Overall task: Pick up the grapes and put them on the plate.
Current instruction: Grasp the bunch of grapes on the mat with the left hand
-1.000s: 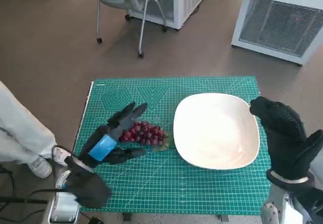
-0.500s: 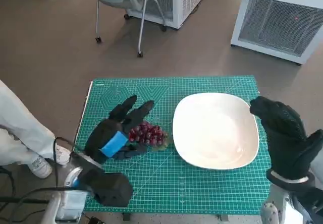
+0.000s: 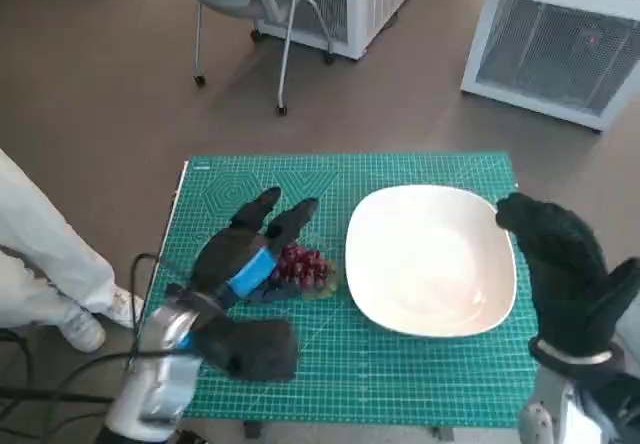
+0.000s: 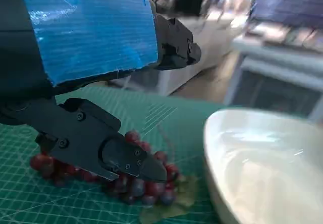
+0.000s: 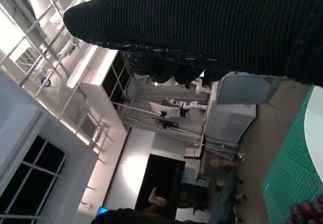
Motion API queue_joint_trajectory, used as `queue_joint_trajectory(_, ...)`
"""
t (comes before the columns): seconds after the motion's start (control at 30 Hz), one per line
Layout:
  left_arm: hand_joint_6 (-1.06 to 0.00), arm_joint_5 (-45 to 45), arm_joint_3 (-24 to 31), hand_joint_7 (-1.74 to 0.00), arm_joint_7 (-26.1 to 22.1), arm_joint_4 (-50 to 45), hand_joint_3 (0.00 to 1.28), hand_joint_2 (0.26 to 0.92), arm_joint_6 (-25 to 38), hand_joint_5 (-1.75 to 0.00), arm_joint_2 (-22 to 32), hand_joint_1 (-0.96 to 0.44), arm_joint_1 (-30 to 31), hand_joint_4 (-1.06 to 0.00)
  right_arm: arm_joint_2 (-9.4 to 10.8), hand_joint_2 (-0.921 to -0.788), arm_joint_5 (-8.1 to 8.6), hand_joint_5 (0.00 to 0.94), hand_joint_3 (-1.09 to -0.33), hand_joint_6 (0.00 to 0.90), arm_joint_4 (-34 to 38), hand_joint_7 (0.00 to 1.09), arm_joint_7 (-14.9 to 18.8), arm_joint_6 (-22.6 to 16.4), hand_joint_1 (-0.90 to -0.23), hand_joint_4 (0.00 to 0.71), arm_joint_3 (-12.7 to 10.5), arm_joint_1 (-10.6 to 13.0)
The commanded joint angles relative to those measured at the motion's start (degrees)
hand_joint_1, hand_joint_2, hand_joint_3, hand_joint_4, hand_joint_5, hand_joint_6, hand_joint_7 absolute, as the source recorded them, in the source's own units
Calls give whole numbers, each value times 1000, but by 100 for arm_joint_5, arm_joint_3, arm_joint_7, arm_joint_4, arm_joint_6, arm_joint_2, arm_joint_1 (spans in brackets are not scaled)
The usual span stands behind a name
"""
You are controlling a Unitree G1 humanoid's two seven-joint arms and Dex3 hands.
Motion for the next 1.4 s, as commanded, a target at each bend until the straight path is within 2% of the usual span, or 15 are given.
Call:
queue_joint_trajectory(0.03, -312, 185, -320, -12, -263, 420, 0, 767, 460, -8, -119, -446, -438, -96, -12, -921, -21, 412, -571, 208, 68, 881, 9, 54, -423, 456, -5, 75)
queue_joint_trajectory(0.23, -328, 272, -594, -11, -593, 1005, 0, 758, 1022, -8, -210, -407, -942, -117, -24, -921, 4, 413, -572, 207, 43, 881, 27, 59, -424, 454, -14, 97)
queue_joint_trajectory(0.43, -328, 207, -768, -6, -702, 1449, 0, 757, 1393, -4, -285, -381, -1263, -123, -25, -921, -1, 416, -572, 205, 8, 885, 13, 54, -428, 452, -19, 128)
queue_joint_trajectory(1.4, -322, 47, -1118, 0, -1070, 2092, 1, 760, 2049, -2, -246, -332, -1602, -144, 1, -921, -55, 423, -574, 202, 95, 889, -27, -24, -416, 445, -30, 86)
